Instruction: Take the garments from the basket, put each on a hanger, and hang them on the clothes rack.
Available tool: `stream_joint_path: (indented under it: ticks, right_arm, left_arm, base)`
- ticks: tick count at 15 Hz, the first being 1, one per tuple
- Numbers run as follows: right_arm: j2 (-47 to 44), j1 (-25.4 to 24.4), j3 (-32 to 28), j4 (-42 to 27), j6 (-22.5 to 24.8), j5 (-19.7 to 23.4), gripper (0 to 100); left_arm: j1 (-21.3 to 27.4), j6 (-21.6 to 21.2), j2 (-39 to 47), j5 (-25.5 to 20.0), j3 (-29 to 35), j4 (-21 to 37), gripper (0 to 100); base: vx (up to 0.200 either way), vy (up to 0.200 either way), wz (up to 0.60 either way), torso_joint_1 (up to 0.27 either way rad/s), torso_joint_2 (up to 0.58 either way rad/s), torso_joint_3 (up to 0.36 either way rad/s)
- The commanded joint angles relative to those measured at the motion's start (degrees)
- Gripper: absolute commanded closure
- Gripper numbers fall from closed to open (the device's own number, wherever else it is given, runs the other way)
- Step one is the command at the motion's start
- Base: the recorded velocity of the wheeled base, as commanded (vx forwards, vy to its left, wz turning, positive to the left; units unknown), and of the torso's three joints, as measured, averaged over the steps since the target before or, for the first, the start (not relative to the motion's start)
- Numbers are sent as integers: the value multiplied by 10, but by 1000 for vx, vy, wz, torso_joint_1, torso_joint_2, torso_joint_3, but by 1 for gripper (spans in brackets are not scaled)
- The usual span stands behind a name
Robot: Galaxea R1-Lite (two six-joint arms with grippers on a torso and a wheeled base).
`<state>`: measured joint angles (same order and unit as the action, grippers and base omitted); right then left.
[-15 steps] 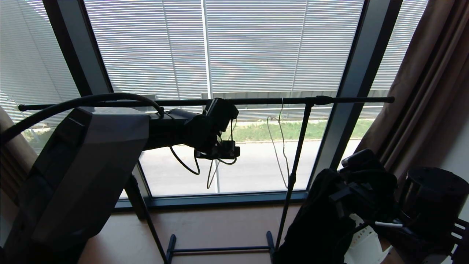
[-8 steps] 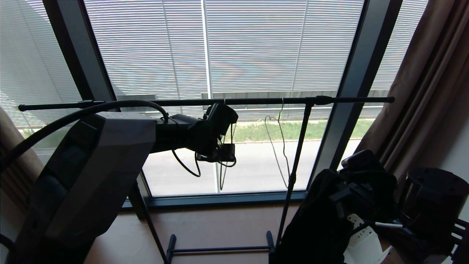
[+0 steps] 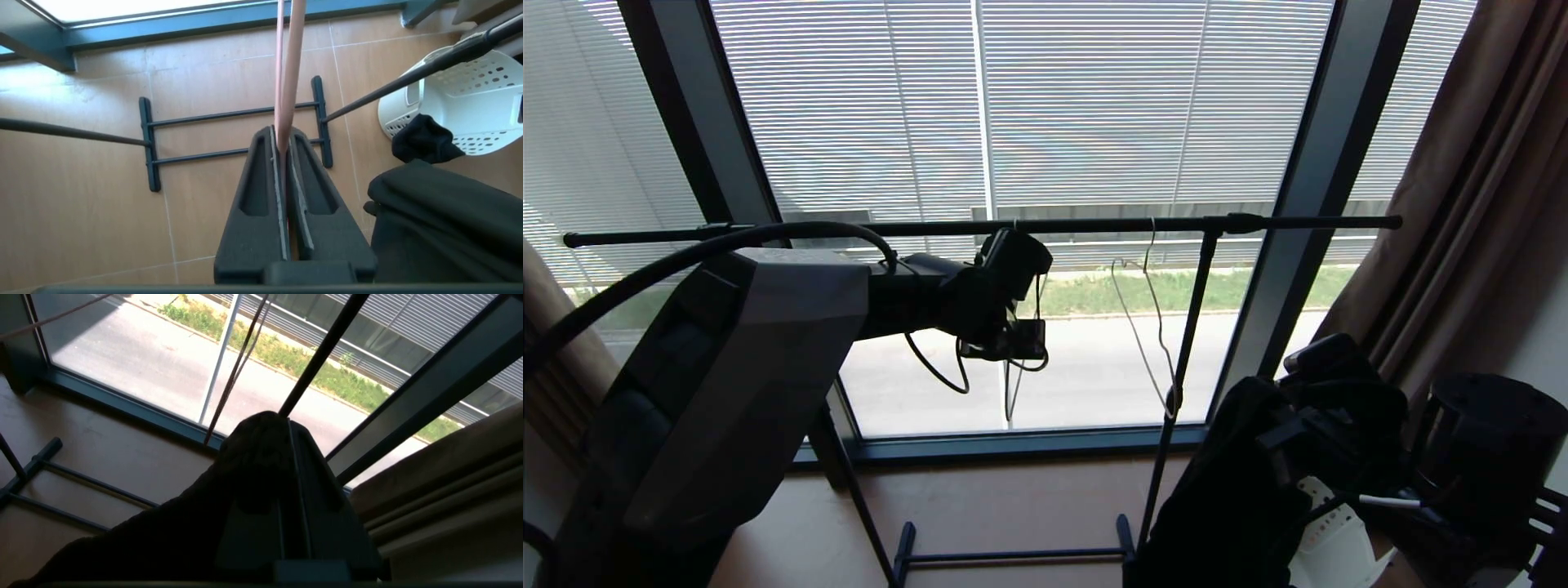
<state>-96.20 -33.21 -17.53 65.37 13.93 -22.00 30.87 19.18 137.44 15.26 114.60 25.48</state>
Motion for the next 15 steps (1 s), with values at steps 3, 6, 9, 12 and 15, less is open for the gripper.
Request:
stream_joint_path:
  ticks: [3, 6, 9, 12, 15]
  right_arm:
    - [0, 0, 0, 0, 0, -1, 100]
    - [4, 0, 0, 0, 0, -1, 100]
    - [3, 0, 0, 0, 0, -1, 100]
    - [1, 0, 2, 0, 0, -1, 100]
    - [0, 0, 3, 0, 0, -1, 100]
  left_arm:
    - [5, -2, -45, 0, 0, 3, 100]
    - [11, -15, -73, -2, 0, 0, 100]
    - [17, -16, -117, -18, 0, -11, 100]
    - [17, -28, -162, -19, -84, -74, 100]
    - [16, -51, -198, -21, -189, -148, 100]
  base:
    - [0, 0, 0, 0, 0, 0]
    - [0, 0, 0, 0, 0, 0]
    - [0, 0, 0, 0, 0, 0]
    - [0, 0, 0, 0, 0, 0]
    - [0, 0, 0, 0, 0, 0]
